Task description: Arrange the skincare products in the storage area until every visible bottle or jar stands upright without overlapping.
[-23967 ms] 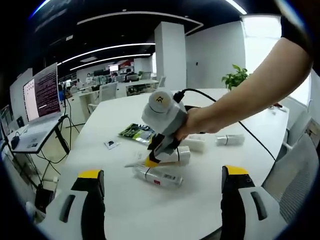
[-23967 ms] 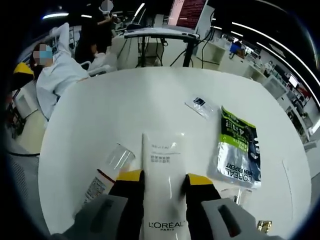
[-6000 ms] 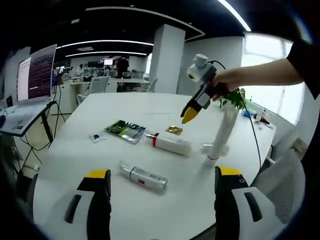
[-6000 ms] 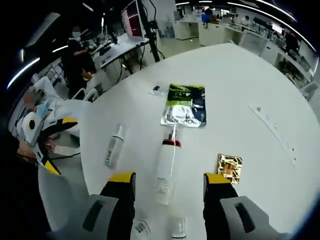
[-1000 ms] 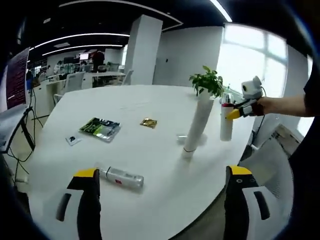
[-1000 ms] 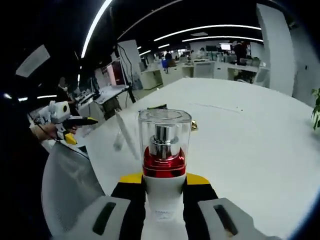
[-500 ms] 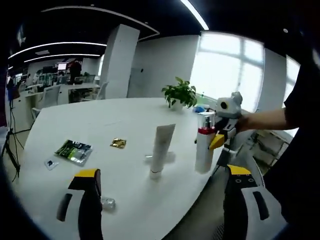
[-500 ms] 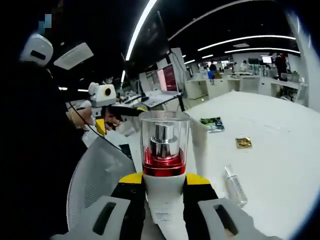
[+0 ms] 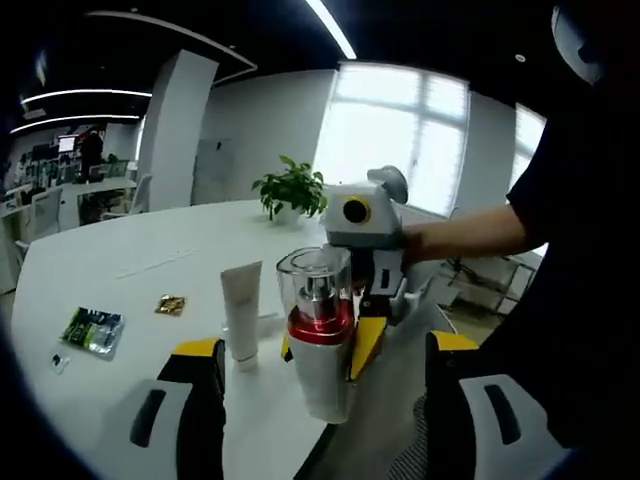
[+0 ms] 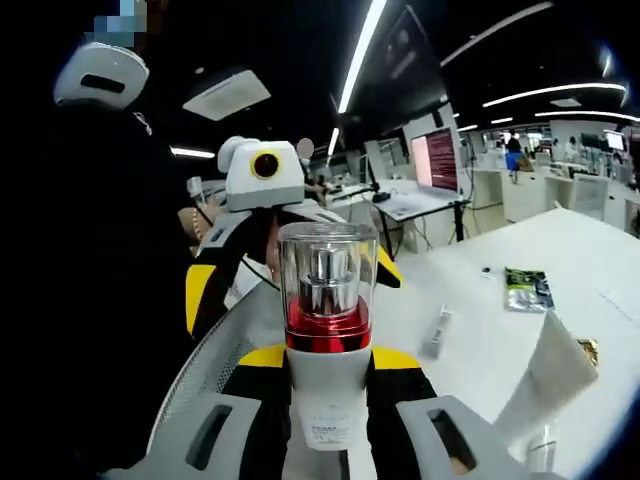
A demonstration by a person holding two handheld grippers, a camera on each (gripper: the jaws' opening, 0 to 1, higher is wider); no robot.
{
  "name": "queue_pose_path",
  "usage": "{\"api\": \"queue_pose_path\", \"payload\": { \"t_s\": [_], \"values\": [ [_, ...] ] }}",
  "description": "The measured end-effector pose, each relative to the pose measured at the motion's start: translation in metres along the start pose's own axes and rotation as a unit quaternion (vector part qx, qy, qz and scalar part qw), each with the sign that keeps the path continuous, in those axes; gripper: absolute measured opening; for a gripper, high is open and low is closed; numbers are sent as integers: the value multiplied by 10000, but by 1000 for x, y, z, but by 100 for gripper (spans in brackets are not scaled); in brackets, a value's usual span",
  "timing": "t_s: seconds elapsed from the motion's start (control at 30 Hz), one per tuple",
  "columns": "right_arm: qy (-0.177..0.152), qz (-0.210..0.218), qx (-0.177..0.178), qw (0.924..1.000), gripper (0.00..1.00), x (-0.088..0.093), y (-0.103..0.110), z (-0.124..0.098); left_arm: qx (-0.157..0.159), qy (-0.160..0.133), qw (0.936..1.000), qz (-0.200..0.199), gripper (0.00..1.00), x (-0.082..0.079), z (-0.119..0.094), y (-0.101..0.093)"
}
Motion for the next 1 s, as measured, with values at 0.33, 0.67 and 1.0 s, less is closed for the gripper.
{"api": "queue_pose_path", "payload": {
  "t_s": [0.33, 0.67, 1.0],
  "values": [
    [54, -348, -582, 9977, 20, -17, 14, 11, 186, -155, 9997, 78, 49, -10, -6, -5],
    [32, -570, -796, 9952, 20, -30, 19, 5, 387, -288, 9982, 344, 27, -26, -8, -2],
    [-813, -597, -393, 9941, 21, -80, 4, -16, -145, -542, 9965, 628, 25, -82, -10, 4]
  ]
}}
Point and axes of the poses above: the point that each gripper's makers call its tool centre point, and the gripper's own axes: z roughly forward along the fingers, y roughly to its left, x roughly out of its underside, the point moved 1 cm from there along -z, roughly backward along the fingers, and after that the axes turned 1 degree about y, right-handed, at the moved point
